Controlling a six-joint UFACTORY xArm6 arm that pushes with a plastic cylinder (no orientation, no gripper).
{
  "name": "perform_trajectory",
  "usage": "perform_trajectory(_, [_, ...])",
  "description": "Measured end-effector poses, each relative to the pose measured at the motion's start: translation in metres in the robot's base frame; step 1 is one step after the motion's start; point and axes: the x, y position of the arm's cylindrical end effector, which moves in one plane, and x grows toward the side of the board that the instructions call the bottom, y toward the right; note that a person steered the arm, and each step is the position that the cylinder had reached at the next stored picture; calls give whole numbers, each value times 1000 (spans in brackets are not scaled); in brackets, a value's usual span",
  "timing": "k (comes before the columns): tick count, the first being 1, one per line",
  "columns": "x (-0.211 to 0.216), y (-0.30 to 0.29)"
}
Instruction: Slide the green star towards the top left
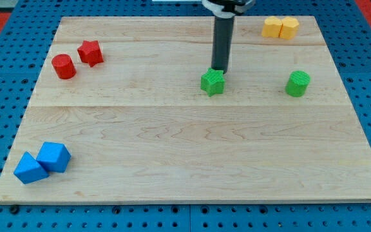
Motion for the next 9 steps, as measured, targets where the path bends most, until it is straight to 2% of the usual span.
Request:
perform_trajectory(1, [20,34])
perform_trajectory(2, [49,25])
perform_trajectory(3, [35,-24])
perform_trajectory(4, [-24,-80])
perform_trajectory(5, [-64,-124])
perform_trajectory(6, [-64,-91])
perform_trajectory(7, [-35,-58])
perform_trajectory(8, [12,-71])
perform_trajectory(9, [11,-112])
